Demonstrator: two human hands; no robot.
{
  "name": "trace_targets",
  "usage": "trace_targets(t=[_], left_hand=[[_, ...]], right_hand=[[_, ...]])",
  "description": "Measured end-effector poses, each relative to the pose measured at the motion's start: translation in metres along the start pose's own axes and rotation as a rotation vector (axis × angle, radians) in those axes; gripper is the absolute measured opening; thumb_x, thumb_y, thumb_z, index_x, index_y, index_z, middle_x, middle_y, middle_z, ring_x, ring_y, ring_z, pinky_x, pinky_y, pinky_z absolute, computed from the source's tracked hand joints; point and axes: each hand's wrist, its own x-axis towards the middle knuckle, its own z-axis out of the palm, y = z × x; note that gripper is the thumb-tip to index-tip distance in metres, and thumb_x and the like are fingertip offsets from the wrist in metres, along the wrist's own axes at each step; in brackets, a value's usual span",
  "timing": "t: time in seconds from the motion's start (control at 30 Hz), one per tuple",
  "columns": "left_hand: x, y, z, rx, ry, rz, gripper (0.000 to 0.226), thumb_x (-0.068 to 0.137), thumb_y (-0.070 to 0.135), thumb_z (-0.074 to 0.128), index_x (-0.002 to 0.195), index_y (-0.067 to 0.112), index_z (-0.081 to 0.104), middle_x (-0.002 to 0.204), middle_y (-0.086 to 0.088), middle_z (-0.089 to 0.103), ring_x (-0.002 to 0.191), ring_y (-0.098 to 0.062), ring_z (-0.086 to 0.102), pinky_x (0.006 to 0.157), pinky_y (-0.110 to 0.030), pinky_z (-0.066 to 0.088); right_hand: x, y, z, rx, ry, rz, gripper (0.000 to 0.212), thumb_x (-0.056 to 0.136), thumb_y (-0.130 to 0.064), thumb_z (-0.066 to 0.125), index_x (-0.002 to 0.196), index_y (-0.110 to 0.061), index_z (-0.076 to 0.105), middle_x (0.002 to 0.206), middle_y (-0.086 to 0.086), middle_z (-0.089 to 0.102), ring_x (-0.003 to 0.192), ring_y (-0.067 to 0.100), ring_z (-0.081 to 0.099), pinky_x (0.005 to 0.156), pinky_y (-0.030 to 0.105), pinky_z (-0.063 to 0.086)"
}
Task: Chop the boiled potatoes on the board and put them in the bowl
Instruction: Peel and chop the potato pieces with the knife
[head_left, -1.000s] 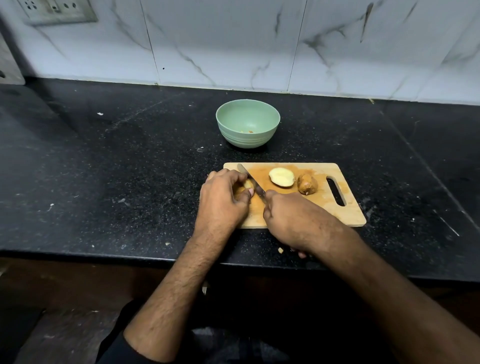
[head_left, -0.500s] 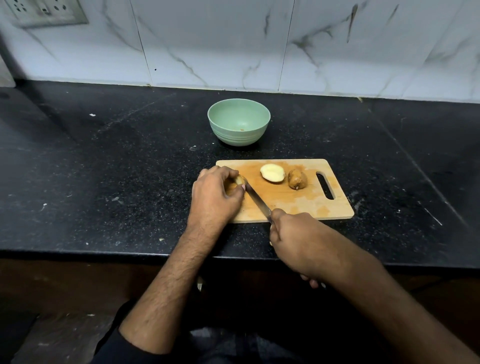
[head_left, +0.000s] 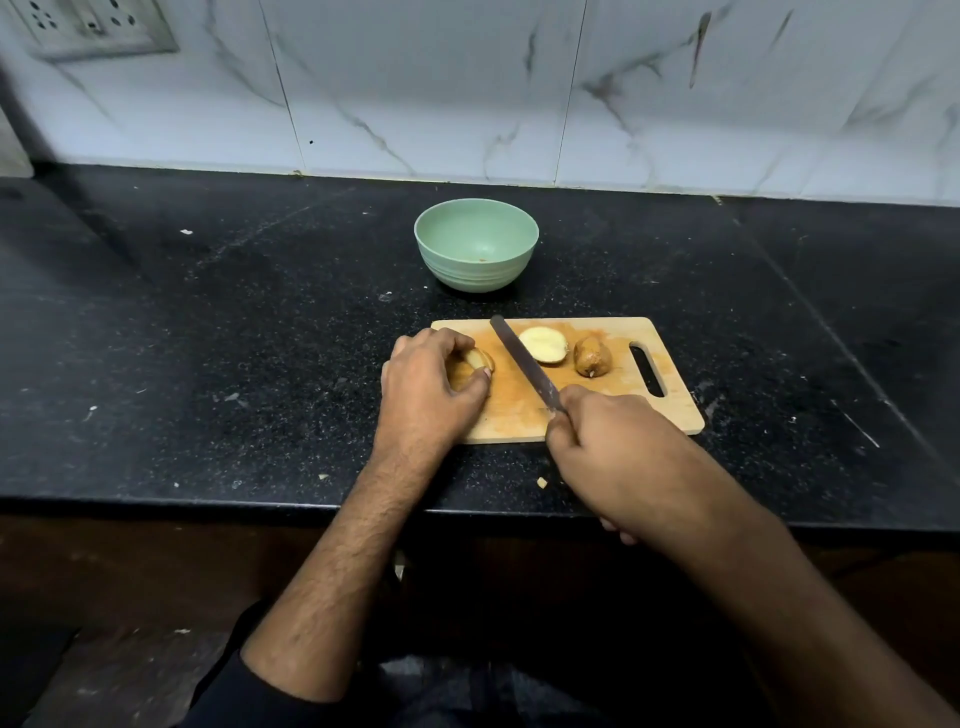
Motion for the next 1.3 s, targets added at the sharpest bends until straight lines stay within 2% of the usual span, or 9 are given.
trace_targets(t=[0.13,0.33,0.47,0.57,0.87,0.93,1.03,1.2,1.3], left_hand=[[0.0,-0.001,0.001,0.007,0.013,-0.01,0.034,0.081,0.039,0.078,0.109,0.023,0.068,0.105,0.009,0.062,0.107,-0.016,0.052,0.098,-0.046,0.047],[0.007,-0.012,-0.004,-0.114,-0.097,0.018,0.053,0.081,0.036,0.081,0.129,0.032,0.061,0.123,0.017,0.058,0.119,-0.012,0.048,0.107,-0.05,0.041],[0.024,-0.019,-0.017,-0.031,-0.314,0.163,0.046,0.087,0.031,0.076,0.13,0.037,0.063,0.131,0.025,0.056,0.126,-0.007,0.042,0.113,-0.047,0.027],[0.033,-0.013,-0.019,0.04,-0.369,0.241,0.033,0.088,0.032,0.075,0.12,0.038,0.068,0.12,0.023,0.062,0.121,-0.007,0.046,0.102,-0.037,0.024],[0.014,-0.001,-0.007,0.231,-0.075,0.116,0.02,0.088,0.049,0.069,0.095,0.031,0.066,0.093,0.013,0.053,0.101,-0.012,0.049,0.089,-0.034,0.031],[0.01,0.002,-0.004,0.273,-0.038,0.102,0.022,0.089,0.05,0.067,0.095,0.029,0.066,0.094,0.01,0.053,0.102,-0.015,0.05,0.089,-0.035,0.033],[0.008,0.002,-0.002,0.315,-0.016,0.104,0.028,0.089,0.054,0.066,0.099,0.027,0.067,0.098,0.008,0.056,0.103,-0.017,0.051,0.088,-0.036,0.035],[0.004,-0.007,-0.007,0.172,-0.053,0.062,0.04,0.084,0.054,0.072,0.113,0.028,0.066,0.103,0.01,0.059,0.105,-0.014,0.053,0.095,-0.04,0.041],[0.003,-0.006,-0.009,0.126,-0.06,0.057,0.031,0.087,0.044,0.073,0.114,0.029,0.067,0.104,0.013,0.059,0.107,-0.012,0.054,0.098,-0.037,0.038]], right_hand=[[0.012,-0.003,0.001,0.092,0.005,0.029,0.027,0.106,-0.034,0.037,0.126,-0.023,0.051,0.068,0.001,0.061,0.036,0.008,0.053,0.031,0.019,0.038],[0.015,-0.001,0.007,0.205,-0.025,0.057,0.025,0.106,-0.033,0.038,0.123,-0.02,0.051,0.068,0.003,0.06,0.025,0.003,0.046,0.03,0.016,0.035],[0.014,0.004,0.009,0.234,-0.026,0.062,0.021,0.106,-0.033,0.038,0.116,-0.019,0.051,0.071,0.004,0.061,0.027,0.004,0.048,0.03,0.017,0.036],[0.014,0.007,0.011,0.246,-0.014,0.057,0.022,0.106,-0.033,0.039,0.115,-0.018,0.052,0.073,0.005,0.063,0.03,0.006,0.05,0.031,0.018,0.037],[0.018,0.002,0.014,0.18,-0.025,0.049,0.023,0.106,-0.034,0.039,0.11,-0.016,0.053,0.072,0.006,0.065,0.032,0.009,0.055,0.033,0.021,0.042],[0.019,0.0,0.015,0.131,-0.011,0.045,0.024,0.106,-0.034,0.039,0.108,-0.015,0.054,0.074,0.006,0.065,0.042,0.016,0.063,0.037,0.027,0.049],[0.023,-0.004,0.017,0.004,0.001,0.027,0.029,0.105,-0.036,0.039,0.112,-0.015,0.056,0.081,0.006,0.065,0.065,0.024,0.067,0.061,0.037,0.059],[0.027,-0.005,0.017,-0.119,0.039,0.014,0.032,0.104,-0.04,0.04,0.117,-0.018,0.058,0.091,0.001,0.055,0.083,0.022,0.055,0.072,0.036,0.047],[0.029,-0.006,0.008,-0.196,0.041,0.002,0.034,0.104,-0.041,0.041,0.125,-0.022,0.058,0.093,0.0,0.051,0.089,0.021,0.051,0.075,0.034,0.043]])
